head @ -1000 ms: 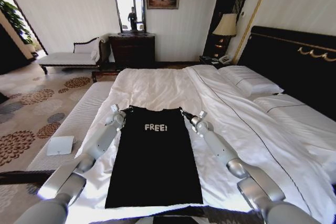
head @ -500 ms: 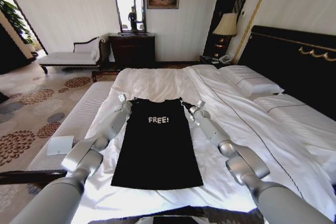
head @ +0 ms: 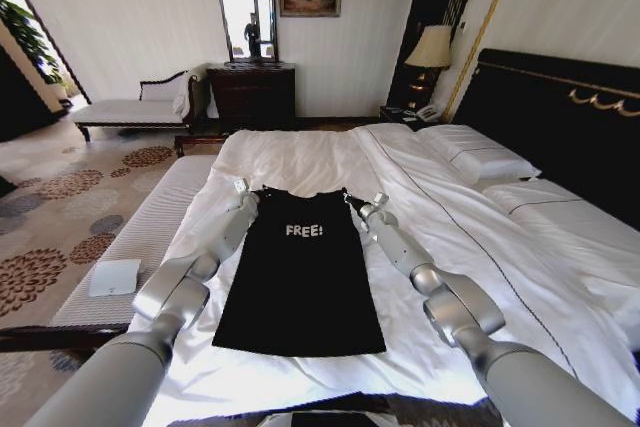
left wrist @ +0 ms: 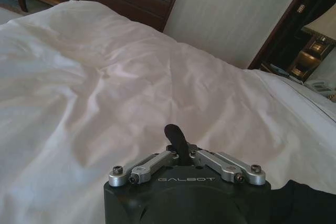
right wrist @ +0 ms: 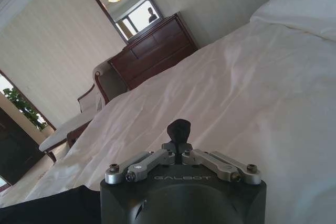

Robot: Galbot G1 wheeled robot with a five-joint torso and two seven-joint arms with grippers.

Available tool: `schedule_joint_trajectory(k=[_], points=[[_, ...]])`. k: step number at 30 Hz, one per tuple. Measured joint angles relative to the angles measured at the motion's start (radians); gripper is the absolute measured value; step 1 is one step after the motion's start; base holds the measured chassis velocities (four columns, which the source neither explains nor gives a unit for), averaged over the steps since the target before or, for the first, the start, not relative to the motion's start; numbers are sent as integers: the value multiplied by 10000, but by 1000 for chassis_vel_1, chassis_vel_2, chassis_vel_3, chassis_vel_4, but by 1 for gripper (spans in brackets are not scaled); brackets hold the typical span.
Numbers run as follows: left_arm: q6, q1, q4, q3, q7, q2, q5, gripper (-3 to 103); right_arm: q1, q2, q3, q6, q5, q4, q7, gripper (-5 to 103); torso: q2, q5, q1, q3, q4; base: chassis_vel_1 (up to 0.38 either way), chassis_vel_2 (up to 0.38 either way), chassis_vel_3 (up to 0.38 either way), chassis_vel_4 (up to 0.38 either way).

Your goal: Fold the clothes on the bed.

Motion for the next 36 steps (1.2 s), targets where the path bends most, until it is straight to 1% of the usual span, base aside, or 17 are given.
schedule_joint_trajectory(k=[4, 6, 9, 10, 12, 13, 14, 18, 19, 22, 23, 24, 27, 28, 33, 34, 36], points=[[-199, 857, -1045, -246, -16, 332, 2, 2, -694, -195, -10, 475, -249, 600, -348, 1, 1, 1, -2, -1, 1, 0, 0, 0, 0], [-297, 983, -1157, -300, -8, 346, 60, 2, -891, -269, -22, 592, -348, 767, -505, 1, 1, -1, -3, -2, 2, 0, 0, 0, 0], [-725, 1617, -1817, -533, 1, 460, 305, 2, -1853, -601, -58, 1147, -765, 1520, -1240, 1, 1, 4, -3, -2, -6, 0, 0, 0, 0], [-725, 1617, -1817, -533, 1, 460, 305, 2, -1853, -601, -58, 1147, -765, 1520, -1240, 1, 1, 4, -3, -2, -6, 0, 0, 0, 0], [-849, 2130, -2547, -553, -8, 728, 387, 2, -2386, -727, -6, 1423, -874, 2014, -1380, 1, 2, 0, -2, -2, -8, 0, 0, 0, 0], [-886, 2387, -2947, -549, -26, 893, 421, 2, -2576, -764, 20, 1525, -942, 2217, -1392, 1, 1, 2, -2, -1, -7, 0, 0, 0, 0], [-886, 2387, -2947, -549, -26, 893, 421, 2, -2576, -764, 20, 1525, -942, 2217, -1392, 1, 1, 2, -2, -1, -7, 0, 0, 0, 0], [-981, 3307, -4479, -525, -228, 1521, 472, 2, -3321, -944, 126, 1708, -1201, 3363, -1278, 1, 2, -1, -3, -3, 2, 0, 0, 0, 0], [-981, 3307, -4479, -525, -228, 1521, 472, 2, -3321, -944, 126, 1708, -1201, 3363, -1278, 1, 2, -1, -3, -3, 2, 0, 0, 0, 0], [-1022, 3950, -5533, -533, -429, 2019, 399, 2, -3923, -1152, 234, 1889, -1658, 4279, -1065, 1, 2, -1, -4, -2, -3, 0, 0, 0, 0], [-1022, 3950, -5533, -533, -429, 2019, 399, 2, -3923, -1152, 234, 1889, -1658, 4279, -1065, 1, 2, -1, -4, -2, -3, 0, 0, 0, 0], [-1027, 4201, -5913, -569, -494, 2191, 343, 2, -4106, -1239, 273, 1930, -1742, 4554, -977, 1, 2, 2, -3, -2, -4, 0, 0, 0, 0], [-1028, 5021, -7121, -787, -623, 2678, 224, 2, -4660, -1661, 392, 2011, -1857, 5438, -805, 1, 2, 2, -2, -2, -1, 0, 0, 0, 0], [-1028, 5021, -7121, -787, -623, 2678, 224, 2, -4660, -1661, 392, 2011, -1857, 5438, -805, 1, 2, 2, -2, -2, -1, 0, 0, 0, 0], [-1098, 6539, -8815, -1235, -691, 3289, 539, 2, -5786, -2706, 566, 2172, -2211, 6900, -740, 1, 3, 0, -5, -4, -5, 0, 0, 0, 0], [-1098, 6539, -8815, -1235, -691, 3289, 539, 2, -5786, -2706, 566, 2172, -2211, 6900, -740, 1, 3, 0, -5, -4, -5, 0, 0, 0, 0], [-1153, 7132, -9321, -1372, -691, 3495, 706, 2, -6261, -2976, 649, 2261, -2450, 7359, -718, 1, 3, 2, -5, -2, -5, 0, 0, 0, 0]])
